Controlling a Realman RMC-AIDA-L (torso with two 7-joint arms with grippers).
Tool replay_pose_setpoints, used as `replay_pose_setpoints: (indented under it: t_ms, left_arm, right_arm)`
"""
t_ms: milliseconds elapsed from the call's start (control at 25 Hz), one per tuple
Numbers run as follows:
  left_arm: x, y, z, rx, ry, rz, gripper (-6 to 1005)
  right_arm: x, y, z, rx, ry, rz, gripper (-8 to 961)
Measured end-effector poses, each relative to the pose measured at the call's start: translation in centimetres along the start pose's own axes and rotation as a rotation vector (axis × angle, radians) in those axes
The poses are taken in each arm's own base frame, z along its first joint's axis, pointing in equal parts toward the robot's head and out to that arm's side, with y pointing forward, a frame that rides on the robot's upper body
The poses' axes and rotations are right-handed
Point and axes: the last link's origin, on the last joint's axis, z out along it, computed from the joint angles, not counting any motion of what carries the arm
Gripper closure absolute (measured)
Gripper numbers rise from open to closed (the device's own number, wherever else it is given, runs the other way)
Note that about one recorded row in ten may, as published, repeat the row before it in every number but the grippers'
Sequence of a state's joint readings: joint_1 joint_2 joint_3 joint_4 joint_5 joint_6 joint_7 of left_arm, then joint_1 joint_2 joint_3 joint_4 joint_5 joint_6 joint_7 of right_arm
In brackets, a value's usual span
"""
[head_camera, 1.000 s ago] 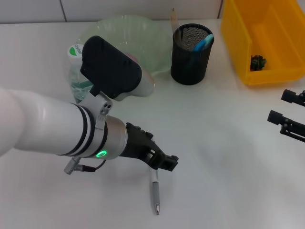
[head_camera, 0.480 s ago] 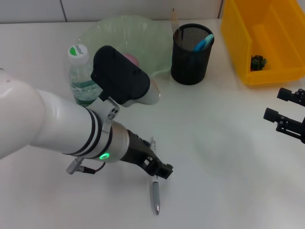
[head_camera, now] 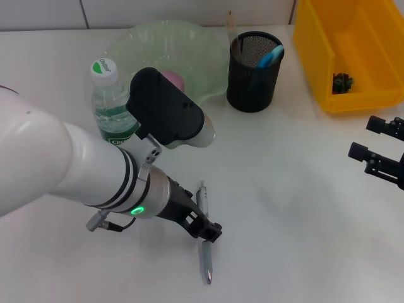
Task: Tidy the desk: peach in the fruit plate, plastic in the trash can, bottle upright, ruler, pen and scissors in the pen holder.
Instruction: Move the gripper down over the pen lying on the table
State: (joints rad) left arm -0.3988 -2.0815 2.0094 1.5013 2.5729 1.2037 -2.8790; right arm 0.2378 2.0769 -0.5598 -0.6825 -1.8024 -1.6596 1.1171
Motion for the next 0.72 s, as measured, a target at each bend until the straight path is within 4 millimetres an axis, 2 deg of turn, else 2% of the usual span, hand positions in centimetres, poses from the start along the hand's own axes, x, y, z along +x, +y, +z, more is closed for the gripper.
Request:
replay_pose_setpoints:
  t_ms: [640, 720]
  left_arm:
    - [0.51, -0.07, 0.16, -0.005, -0.028, 0.024, 234]
    - [0.52, -0.18, 0.19, -0.005, -0.035, 0.023, 273]
  right_arm:
    - [0.05, -0.09, 0.0, 0.006, 0.003, 0.005, 258]
    - [0.05, -0.09, 0.0, 0.007, 0.003, 0.005, 258]
